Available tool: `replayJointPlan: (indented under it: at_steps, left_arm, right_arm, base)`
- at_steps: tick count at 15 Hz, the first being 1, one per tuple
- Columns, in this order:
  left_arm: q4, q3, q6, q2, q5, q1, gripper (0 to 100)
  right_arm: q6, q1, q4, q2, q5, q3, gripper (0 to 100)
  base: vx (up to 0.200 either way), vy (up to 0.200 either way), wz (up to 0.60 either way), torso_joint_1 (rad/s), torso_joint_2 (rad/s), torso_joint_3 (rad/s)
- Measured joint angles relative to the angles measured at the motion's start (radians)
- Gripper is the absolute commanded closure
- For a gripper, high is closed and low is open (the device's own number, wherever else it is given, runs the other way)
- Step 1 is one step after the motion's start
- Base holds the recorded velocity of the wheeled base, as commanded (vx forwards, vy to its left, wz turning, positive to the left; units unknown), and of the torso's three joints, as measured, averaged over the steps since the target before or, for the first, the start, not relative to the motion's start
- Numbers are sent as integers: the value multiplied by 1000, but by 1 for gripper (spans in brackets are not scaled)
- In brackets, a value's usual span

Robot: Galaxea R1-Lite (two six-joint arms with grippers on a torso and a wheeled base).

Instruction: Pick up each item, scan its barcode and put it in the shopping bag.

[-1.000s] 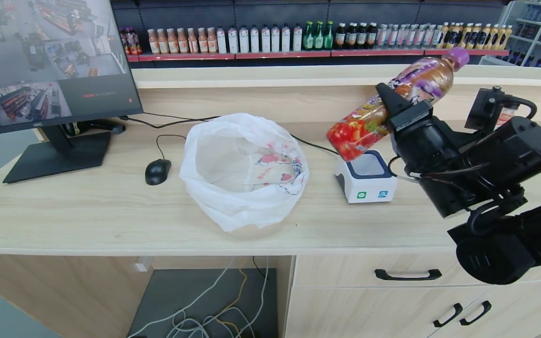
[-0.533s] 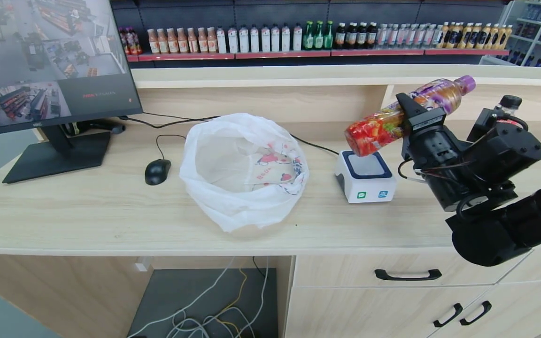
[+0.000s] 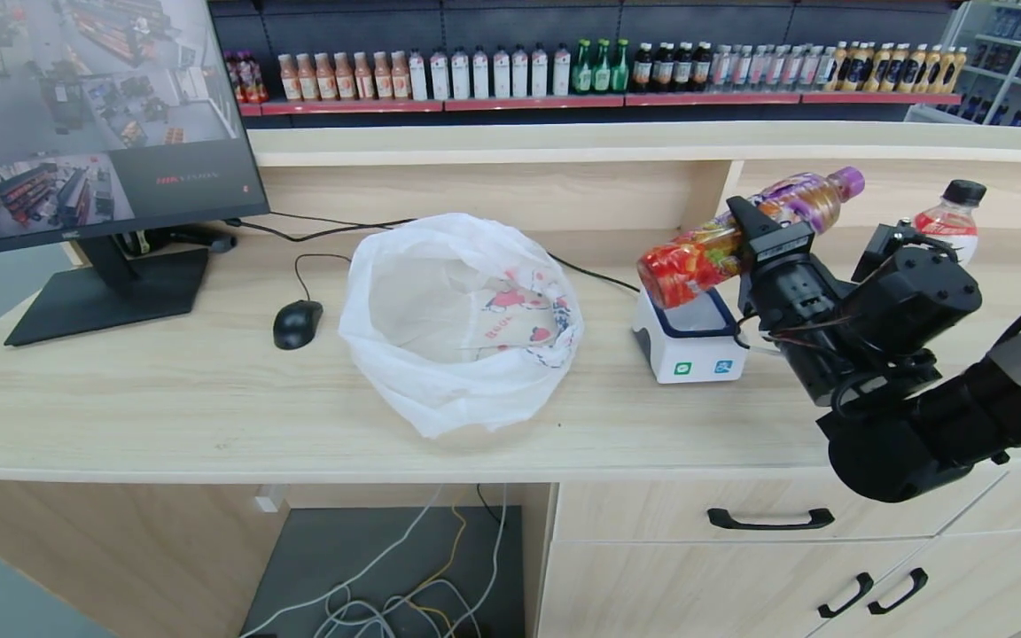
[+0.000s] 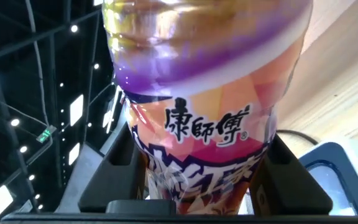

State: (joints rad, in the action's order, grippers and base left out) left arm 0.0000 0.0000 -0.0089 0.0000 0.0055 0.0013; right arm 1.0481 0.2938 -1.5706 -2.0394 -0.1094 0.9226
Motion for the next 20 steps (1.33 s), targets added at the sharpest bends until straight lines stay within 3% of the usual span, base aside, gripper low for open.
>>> replayJointPlan:
  at_steps: [20]
  left_arm:
    - [0, 0, 0, 0, 0, 0, 0]
  right_arm:
    - [34, -16, 1, -24, 6, -27, 100]
  base:
    - [0, 0, 0, 0, 0, 0]
